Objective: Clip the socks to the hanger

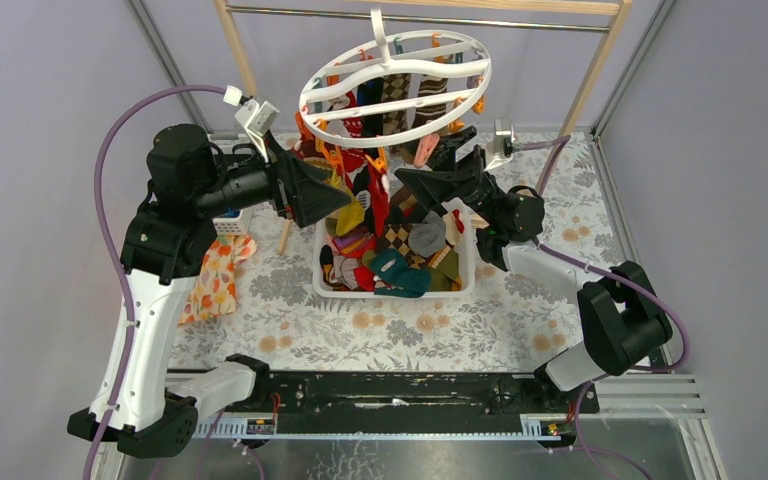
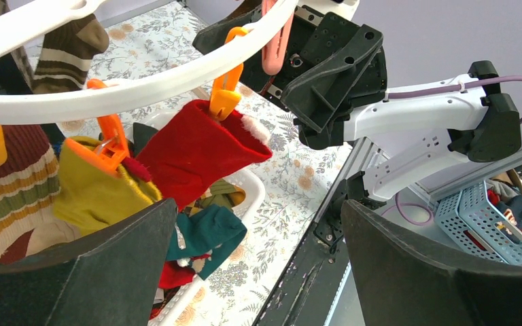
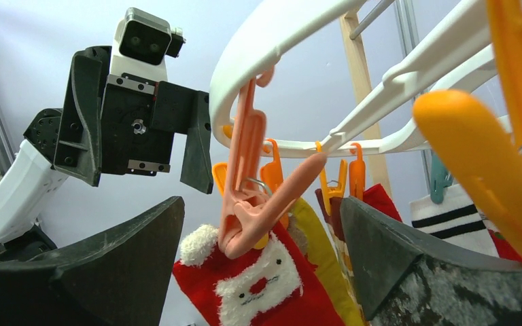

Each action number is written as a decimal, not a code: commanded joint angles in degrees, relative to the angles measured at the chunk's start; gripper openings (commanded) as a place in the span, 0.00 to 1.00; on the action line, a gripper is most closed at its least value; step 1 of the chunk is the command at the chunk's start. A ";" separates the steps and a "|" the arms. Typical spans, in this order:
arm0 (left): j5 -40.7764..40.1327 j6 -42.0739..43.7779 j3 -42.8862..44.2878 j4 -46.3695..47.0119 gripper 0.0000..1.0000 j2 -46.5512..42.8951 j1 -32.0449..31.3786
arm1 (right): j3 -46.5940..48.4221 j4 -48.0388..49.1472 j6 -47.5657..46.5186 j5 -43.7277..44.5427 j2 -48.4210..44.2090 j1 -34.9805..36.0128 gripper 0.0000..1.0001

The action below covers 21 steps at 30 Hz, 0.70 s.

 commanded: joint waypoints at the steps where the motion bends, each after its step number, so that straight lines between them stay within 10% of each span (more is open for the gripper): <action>1: -0.19 0.87 1.35 0.82 0.98 -0.29 -0.40 | 1.01 7.41 -0.72 -1.19 -1.98 -0.23 0.90; 21: -2.68 1.56 -0.98 0.59 0.97 -0.51 -0.40 | -2.46 7.22 -1.00 0.40 -6.75 -0.25 0.70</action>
